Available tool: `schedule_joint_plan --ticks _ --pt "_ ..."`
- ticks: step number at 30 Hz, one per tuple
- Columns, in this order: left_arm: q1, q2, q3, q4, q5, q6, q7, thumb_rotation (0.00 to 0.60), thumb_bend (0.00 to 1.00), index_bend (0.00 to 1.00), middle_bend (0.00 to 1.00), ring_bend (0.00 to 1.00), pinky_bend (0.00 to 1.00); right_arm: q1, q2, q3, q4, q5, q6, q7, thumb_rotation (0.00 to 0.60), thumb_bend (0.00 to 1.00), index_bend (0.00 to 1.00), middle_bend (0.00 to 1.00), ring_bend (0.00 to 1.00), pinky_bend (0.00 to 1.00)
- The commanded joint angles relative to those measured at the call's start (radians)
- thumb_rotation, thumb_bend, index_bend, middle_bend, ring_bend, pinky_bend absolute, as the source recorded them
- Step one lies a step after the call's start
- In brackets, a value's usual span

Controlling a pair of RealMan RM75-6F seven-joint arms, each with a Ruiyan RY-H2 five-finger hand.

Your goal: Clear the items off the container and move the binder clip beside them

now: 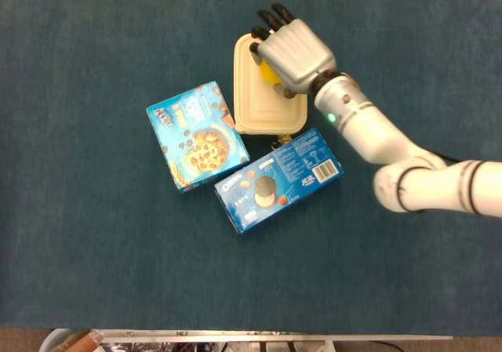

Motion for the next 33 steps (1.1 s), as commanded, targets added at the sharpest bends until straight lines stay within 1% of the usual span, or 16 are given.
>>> schedule_joint_plan --ticks 1,5,10,14,19,24,28,33 --pt "0.001 -0.001 0.001 0.005 0.003 0.003 -0.007 0.6 0.39 0.18 0.14 0.1 0.05 -0.061 0.101 -0.024 -0.107 -0.054 0.054 0.029 0.6 0.3 0.52 0.24 0.0 0.0" --pt "0.003 -0.002 0.001 0.01 0.002 0.002 -0.018 0.6 0.39 0.18 0.14 0.1 0.05 -0.129 0.195 -0.057 -0.185 -0.099 0.096 0.065 0.6 0.3 0.52 0.24 0.0 0.0" --pt "-0.002 -0.006 0.002 0.015 0.01 -0.004 -0.028 0.6 0.39 0.18 0.14 0.1 0.05 -0.208 0.292 -0.116 -0.24 -0.141 0.093 0.112 0.6 0.3 0.52 0.24 0.0 0.0" --pt "-0.01 -0.012 0.002 0.017 0.021 -0.009 -0.031 0.6 0.39 0.18 0.14 0.1 0.05 -0.261 0.326 -0.156 -0.243 -0.186 0.104 0.135 0.6 0.3 0.52 0.24 0.0 0.0" --pt "-0.011 -0.015 0.002 0.02 0.029 -0.004 -0.035 0.6 0.39 0.18 0.14 0.1 0.05 -0.326 0.329 -0.199 -0.201 -0.243 0.11 0.173 0.6 0.3 0.52 0.24 0.0 0.0" --pt "-0.015 -0.02 0.003 0.021 0.034 -0.007 -0.036 0.6 0.39 0.18 0.14 0.1 0.05 -0.351 0.312 -0.213 -0.166 -0.282 0.1 0.176 0.6 0.29 0.52 0.24 0.0 0.0" --pt "-0.013 -0.026 0.007 0.024 0.038 -0.005 -0.038 0.6 0.39 0.18 0.14 0.1 0.05 -0.356 0.284 -0.225 -0.129 -0.279 0.078 0.136 0.6 0.29 0.52 0.24 0.0 0.0" --pt "-0.01 -0.029 0.009 0.026 0.036 -0.002 -0.04 0.6 0.39 0.18 0.14 0.1 0.05 -0.362 0.236 -0.222 -0.071 -0.261 0.054 0.118 0.6 0.29 0.52 0.24 0.0 0.0"
